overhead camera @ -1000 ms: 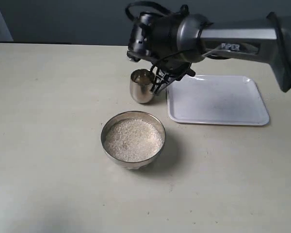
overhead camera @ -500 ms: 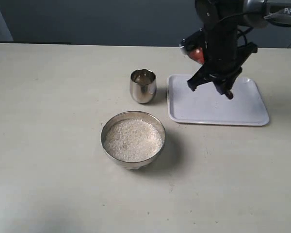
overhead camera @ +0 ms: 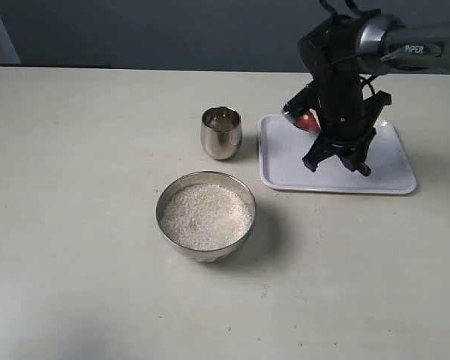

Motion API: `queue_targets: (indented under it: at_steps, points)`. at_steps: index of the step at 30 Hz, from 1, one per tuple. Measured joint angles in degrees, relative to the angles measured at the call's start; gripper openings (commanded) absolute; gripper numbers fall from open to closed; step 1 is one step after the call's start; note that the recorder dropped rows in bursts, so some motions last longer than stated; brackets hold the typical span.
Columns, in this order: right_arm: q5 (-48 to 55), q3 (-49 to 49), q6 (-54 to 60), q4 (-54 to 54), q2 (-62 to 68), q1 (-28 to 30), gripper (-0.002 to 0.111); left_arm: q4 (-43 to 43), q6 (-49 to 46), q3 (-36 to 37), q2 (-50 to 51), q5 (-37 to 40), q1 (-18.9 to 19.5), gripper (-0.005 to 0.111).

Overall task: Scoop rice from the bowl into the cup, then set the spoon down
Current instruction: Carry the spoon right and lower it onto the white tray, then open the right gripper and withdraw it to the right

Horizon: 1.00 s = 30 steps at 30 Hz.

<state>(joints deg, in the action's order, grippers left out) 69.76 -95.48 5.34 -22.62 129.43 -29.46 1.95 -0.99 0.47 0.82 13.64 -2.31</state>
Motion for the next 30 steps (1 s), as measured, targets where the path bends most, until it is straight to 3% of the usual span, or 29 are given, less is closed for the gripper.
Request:
queue_targets:
  at_steps: [7,13,16,24,26,28,30]
  points:
    - [0.0,0.0,0.3,-4.5,2.0,0.0,-0.001,0.0,0.0,0.0,0.0,0.0,0.0,0.000]
    - [0.0,0.0,1.3,-4.7,2.2,0.0,0.025,0.0,0.0,0.0,0.0,0.0,0.0,0.000]
    - [0.0,0.0,1.3,-4.7,2.2,0.0,0.029,0.0,0.0,0.0,0.0,0.0,0.0,0.000]
    - [0.0,0.0,0.2,-5.6,2.2,0.0,0.027,0.0,0.0,0.0,0.0,0.0,0.0,0.000]
    - [0.0,0.0,-2.5,-6.7,1.6,0.0,0.017,0.0,0.0,0.0,0.0,0.0,0.0,0.000]
    - [0.0,0.0,-5.0,-6.5,-0.4,0.0,-0.001,0.0,0.0,0.0,0.0,0.0,0.0,0.000]
    - [-1.0,0.1,-7.7,-3.6,-3.8,0.4,0.000,0.0,0.0,0.0,0.0,0.0,0.0,0.000]
